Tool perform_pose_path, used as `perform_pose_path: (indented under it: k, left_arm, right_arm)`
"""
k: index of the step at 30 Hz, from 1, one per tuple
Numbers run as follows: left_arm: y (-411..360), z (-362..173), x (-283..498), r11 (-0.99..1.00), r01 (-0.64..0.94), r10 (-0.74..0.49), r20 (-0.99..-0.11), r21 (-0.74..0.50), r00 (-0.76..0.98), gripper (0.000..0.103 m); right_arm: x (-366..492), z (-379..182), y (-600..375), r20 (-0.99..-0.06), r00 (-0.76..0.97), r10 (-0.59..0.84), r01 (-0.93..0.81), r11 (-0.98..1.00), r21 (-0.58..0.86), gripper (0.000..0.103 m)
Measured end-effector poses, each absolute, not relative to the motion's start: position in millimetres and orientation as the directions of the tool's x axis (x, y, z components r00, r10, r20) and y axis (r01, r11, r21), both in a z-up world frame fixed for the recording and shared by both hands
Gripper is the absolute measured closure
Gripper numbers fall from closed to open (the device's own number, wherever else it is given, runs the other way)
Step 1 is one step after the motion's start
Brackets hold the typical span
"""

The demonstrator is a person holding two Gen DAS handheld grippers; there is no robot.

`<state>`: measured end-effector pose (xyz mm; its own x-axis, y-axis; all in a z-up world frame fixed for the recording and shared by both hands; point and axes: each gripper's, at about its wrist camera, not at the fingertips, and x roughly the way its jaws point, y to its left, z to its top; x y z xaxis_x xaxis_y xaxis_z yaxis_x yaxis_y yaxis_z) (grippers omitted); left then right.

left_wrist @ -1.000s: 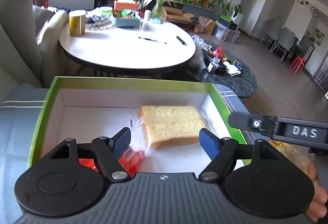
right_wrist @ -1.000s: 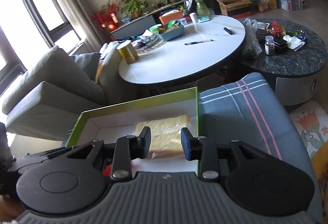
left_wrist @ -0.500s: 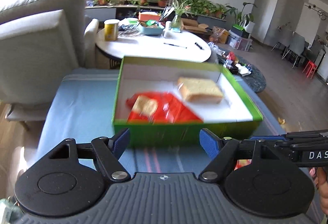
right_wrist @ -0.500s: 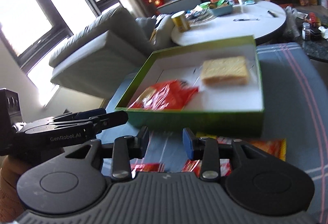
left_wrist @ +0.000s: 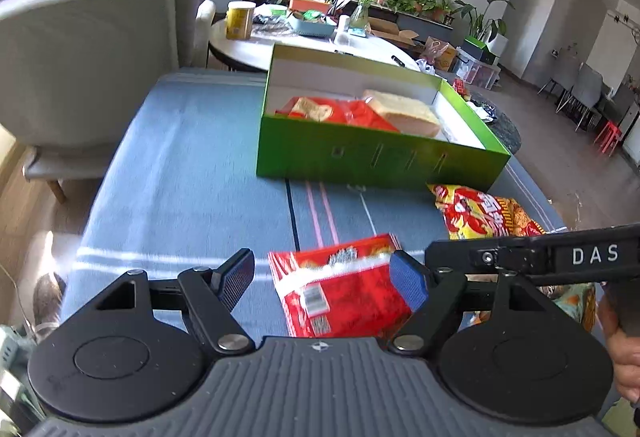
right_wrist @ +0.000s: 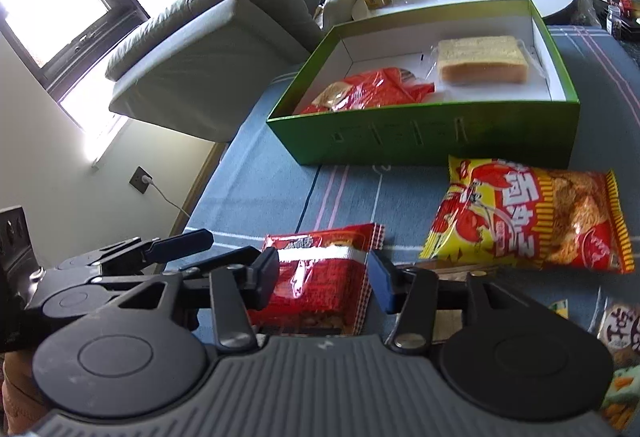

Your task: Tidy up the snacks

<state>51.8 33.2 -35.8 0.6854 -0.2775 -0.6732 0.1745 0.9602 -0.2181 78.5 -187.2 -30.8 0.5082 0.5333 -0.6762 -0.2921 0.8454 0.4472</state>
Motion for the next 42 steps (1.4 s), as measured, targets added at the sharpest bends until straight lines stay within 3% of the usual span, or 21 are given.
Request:
perform_pose_path:
  k: [12,21,24,26,28,31,33,42]
  left_arm:
    - [36.7,-60.0,46.5,0.957,0.172,-0.289,-0.705,-0.235,0.647,0.031]
    - [33.3,-71.9,44.7,0.948,0.201,-0.318,-0.718,-0.247,0.619,0.026]
    - [32.9,-75.5,45.4,0.947,0.206,-0.323,-0.721,-0.249,0.614,0.025]
    - [33.2,-75.7,45.3,0.945,0.209,-0.326,-0.715,-0.250,0.619,0.025]
    - [34.8,-76.0,44.5,0.942,0.210,-0.336,-0.705,-0.262,0.625,0.025]
    - [41.1,-75.1,42.4,0.938,0.206,-0.345,-0.693,-0.279,0.633,0.030]
    - [46.6,-72.8,40.6,0.935,0.198,-0.351,-0.683,-0.295,0.640,0.040]
    - [46.4,-54.4,28.2,0.948,0.209,-0.316,-0.639,-0.239,0.702,0.043]
  right_arm:
    - [85.2,-47.1,-168.8,-0.720,0.490,0.492,-0.201,0.867,0.456,0.009]
    - [88.8,-58.3,-158.8,-0.753,0.471,0.459,-0.198,0.887,0.417,0.007]
    - [87.4,-62.4,-153.0,-0.755,0.459,0.468,-0.226,0.883,0.411,0.010]
    - [85.1,-65.6,-147.7,-0.759,0.454,0.467,-0.249,0.884,0.395,0.015]
    - [83.4,-68.8,-143.6,-0.763,0.444,0.471,-0.263,0.882,0.391,0.028]
    - [80.5,-70.1,-140.3,-0.759,0.446,0.474,-0.266,0.880,0.393,0.033]
    - [77.5,-69.0,-137.3,-0.755,0.453,0.474,-0.271,0.880,0.390,0.035]
    - [67.9,-52.6,-131.6,-0.714,0.485,0.505,-0.302,0.863,0.406,0.036]
